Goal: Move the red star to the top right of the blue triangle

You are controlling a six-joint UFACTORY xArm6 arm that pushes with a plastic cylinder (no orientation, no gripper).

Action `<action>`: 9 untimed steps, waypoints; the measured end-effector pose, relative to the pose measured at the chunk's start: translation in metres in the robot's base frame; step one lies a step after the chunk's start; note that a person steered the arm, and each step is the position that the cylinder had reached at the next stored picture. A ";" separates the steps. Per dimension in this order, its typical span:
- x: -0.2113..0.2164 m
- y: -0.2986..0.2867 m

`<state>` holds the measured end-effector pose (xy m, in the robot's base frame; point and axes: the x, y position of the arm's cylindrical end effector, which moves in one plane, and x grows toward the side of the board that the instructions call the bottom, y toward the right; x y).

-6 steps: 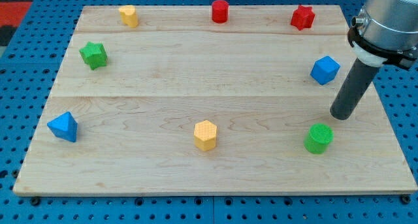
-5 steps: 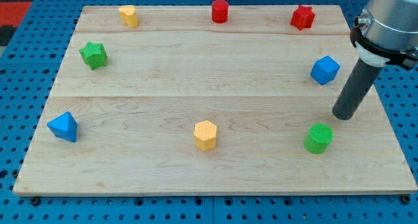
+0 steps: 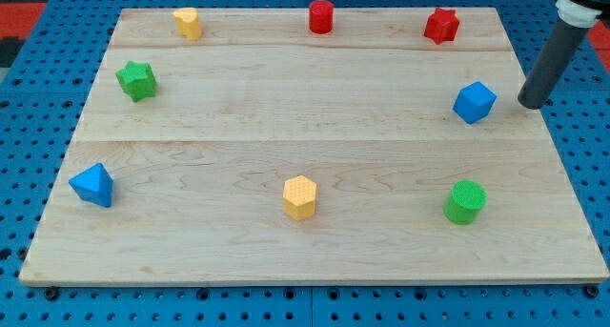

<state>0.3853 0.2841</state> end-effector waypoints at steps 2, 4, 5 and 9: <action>-0.023 -0.008; -0.055 -0.009; -0.108 -0.009; -0.135 -0.199</action>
<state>0.2500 0.0852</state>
